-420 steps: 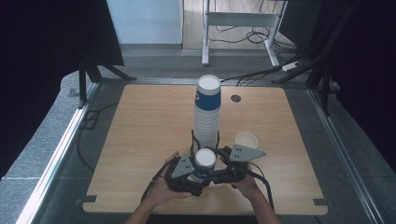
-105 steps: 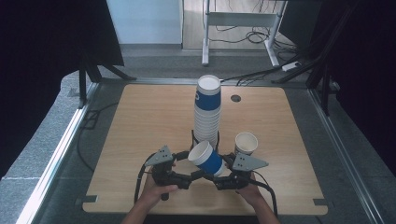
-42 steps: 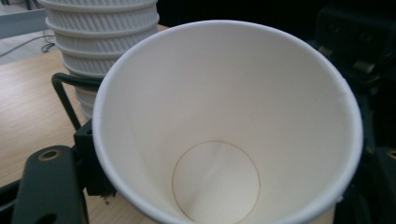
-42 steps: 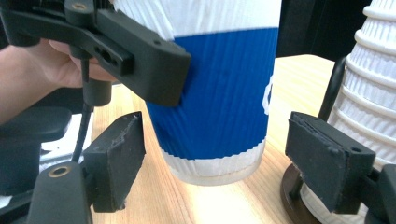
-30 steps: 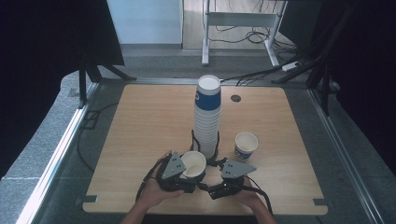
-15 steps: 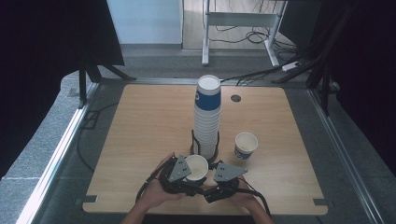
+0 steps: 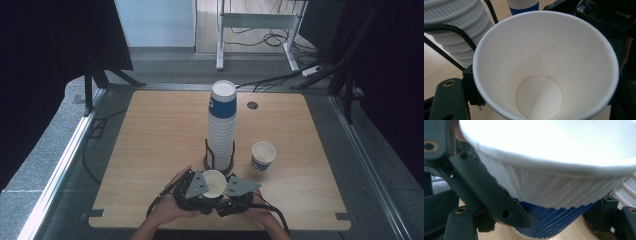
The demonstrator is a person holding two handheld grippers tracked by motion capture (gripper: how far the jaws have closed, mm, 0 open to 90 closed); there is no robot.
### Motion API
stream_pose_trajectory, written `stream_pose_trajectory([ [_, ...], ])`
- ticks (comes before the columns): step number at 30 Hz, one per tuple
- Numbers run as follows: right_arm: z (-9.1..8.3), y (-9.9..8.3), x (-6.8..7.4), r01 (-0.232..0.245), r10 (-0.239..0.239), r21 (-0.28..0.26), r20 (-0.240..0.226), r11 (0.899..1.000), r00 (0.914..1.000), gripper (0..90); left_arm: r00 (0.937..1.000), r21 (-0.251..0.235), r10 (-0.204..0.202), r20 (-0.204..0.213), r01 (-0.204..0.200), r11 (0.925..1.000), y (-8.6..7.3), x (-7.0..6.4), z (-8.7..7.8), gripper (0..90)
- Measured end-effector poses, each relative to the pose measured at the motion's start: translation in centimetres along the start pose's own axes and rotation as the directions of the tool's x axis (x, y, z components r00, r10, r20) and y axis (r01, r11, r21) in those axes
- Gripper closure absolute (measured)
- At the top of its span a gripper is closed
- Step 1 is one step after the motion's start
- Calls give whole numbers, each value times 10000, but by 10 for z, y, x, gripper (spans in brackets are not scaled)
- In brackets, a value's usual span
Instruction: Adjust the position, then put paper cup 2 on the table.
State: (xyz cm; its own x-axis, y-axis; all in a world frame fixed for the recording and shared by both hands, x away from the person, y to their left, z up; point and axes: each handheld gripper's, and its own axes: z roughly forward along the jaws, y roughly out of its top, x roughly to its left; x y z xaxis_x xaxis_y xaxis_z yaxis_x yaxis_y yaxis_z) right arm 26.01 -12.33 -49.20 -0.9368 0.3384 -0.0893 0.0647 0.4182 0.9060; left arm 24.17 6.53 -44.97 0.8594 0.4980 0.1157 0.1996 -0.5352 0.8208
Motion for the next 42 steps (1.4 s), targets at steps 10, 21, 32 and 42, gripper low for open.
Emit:
stream_pose_trajectory([
  [10,-4,-2,-5,88,-90,42,468,10000,9989,256,9958,-346,-918,69,920,9952,3,5,-5,84],
  [21,-24,0,-17,-448,497,-512,972,9977,9940,257,9848,-1657,-1631,603,1710,9713,4,16,-27,81],
  [32,-57,0,-28,-620,796,-1129,1585,9917,9841,258,9797,-1494,-1989,-241,1932,9697,-2,23,-25,89],
  [42,-82,5,-33,-619,962,-1713,2001,9833,9750,258,9744,-1158,-2220,-346,2167,9693,-5,26,-22,89],
])
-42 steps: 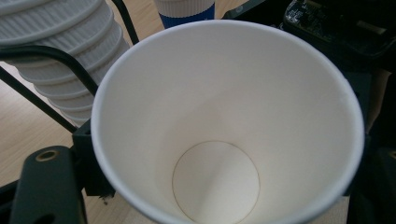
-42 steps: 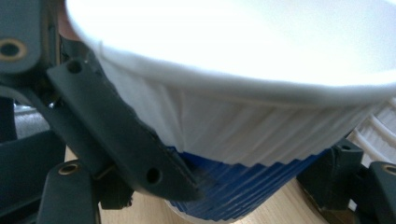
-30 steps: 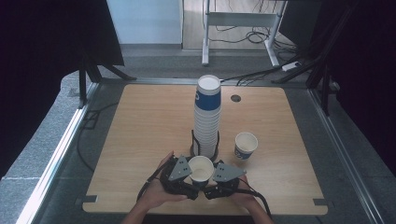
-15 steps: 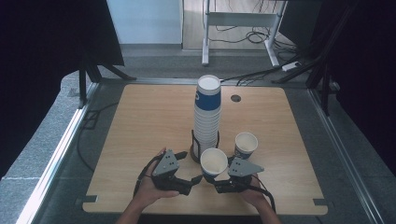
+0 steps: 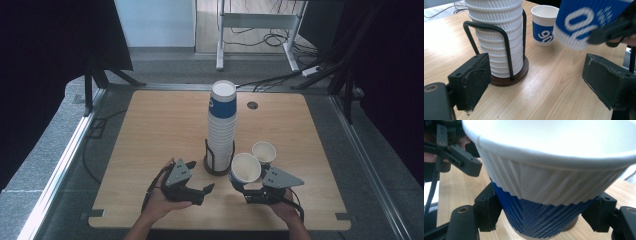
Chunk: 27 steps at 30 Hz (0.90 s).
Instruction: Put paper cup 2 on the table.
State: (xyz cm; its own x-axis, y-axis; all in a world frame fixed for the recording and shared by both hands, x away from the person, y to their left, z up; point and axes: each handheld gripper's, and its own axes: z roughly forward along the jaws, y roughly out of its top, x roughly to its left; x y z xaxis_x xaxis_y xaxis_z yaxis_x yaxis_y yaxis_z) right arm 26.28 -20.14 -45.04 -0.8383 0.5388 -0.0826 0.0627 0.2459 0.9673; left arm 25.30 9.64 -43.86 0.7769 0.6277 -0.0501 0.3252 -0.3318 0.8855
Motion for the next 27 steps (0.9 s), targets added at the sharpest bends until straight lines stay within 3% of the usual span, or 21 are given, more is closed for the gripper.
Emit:
stream_pose_trajectory([
  [14,-35,12,-20,-60,138,-791,991,9968,9950,258,9997,465,-137,-189,146,9988,-3,2,5,89],
  [22,-64,16,-38,-152,382,-1201,1913,9926,9808,258,9997,716,-141,-199,155,9973,-5,3,9,90],
  [27,-74,14,-46,-260,553,-1307,2260,9911,9725,258,9997,811,-145,-191,160,9966,-6,2,11,91],
])
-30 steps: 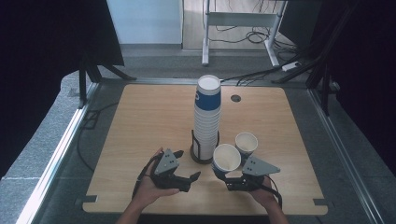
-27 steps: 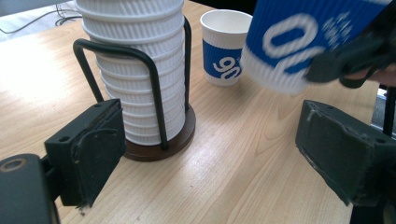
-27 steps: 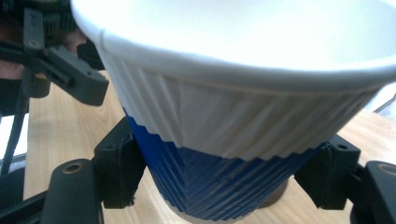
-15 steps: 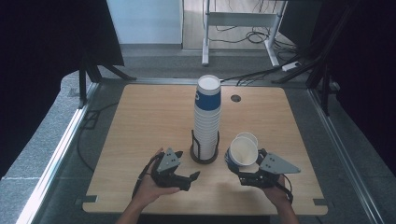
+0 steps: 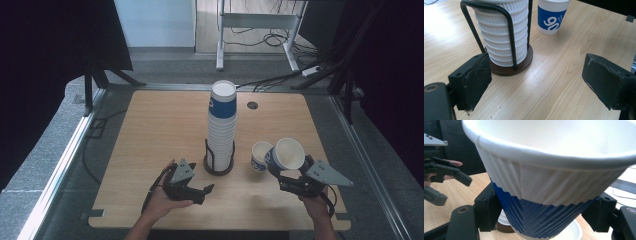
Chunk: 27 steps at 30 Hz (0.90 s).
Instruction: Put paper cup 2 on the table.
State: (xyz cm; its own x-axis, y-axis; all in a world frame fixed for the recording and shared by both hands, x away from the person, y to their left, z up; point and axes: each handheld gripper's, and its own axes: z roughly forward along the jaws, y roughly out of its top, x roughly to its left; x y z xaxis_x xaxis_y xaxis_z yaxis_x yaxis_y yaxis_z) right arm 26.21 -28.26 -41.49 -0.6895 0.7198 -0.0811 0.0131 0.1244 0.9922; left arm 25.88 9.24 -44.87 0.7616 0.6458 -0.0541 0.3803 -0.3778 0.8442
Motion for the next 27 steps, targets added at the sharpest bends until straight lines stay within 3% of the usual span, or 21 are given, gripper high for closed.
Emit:
stream_pose_trajectory([
  [17,-8,-18,-28,-596,564,285,1036,9978,9930,258,9999,233,72,-80,-70,9997,-1,-1,3,91],
  [27,-10,-47,-53,-1362,1199,731,1939,9880,9737,259,9999,242,77,-78,-75,9997,-1,-1,2,91],
])
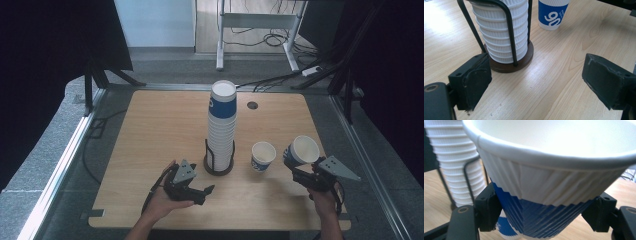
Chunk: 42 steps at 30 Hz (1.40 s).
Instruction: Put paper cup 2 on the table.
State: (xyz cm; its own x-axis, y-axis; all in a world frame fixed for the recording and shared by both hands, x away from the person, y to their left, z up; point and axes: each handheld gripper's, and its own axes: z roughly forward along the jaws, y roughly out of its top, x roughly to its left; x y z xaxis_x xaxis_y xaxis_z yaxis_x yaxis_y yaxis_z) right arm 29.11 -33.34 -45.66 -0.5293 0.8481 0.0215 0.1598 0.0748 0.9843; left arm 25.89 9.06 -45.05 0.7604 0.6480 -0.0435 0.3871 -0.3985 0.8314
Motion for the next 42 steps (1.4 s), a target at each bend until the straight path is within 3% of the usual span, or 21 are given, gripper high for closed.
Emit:
stream_pose_trajectory([
  [6,2,-12,-11,-223,210,406,308,9989,9993,259,10000,33,19,11,-19,10000,0,0,1,92],
  [15,15,-28,-14,-150,87,1398,456,9901,9989,259,10000,77,83,36,-83,9999,-1,-1,2,92],
  [20,23,-34,-14,-100,-12,1937,576,9810,9983,259,9999,87,112,12,-112,9999,-1,-1,2,92],
  [24,29,-40,-12,79,-228,2509,567,9680,9981,258,9993,-206,-9,-386,1,9998,-1,0,0,123],
  [29,33,-45,-14,22,-229,2969,663,9549,9975,258,9986,-378,-162,-503,143,9992,0,2,-3,127],
  [39,39,-49,-15,-85,-293,3659,978,9306,9948,250,9996,-77,-29,-271,27,10000,-1,0,1,128],
  [42,38,-49,-16,-192,-206,3630,1056,9316,9942,235,9996,-82,-34,-273,32,10000,-1,-1,1,128],
])
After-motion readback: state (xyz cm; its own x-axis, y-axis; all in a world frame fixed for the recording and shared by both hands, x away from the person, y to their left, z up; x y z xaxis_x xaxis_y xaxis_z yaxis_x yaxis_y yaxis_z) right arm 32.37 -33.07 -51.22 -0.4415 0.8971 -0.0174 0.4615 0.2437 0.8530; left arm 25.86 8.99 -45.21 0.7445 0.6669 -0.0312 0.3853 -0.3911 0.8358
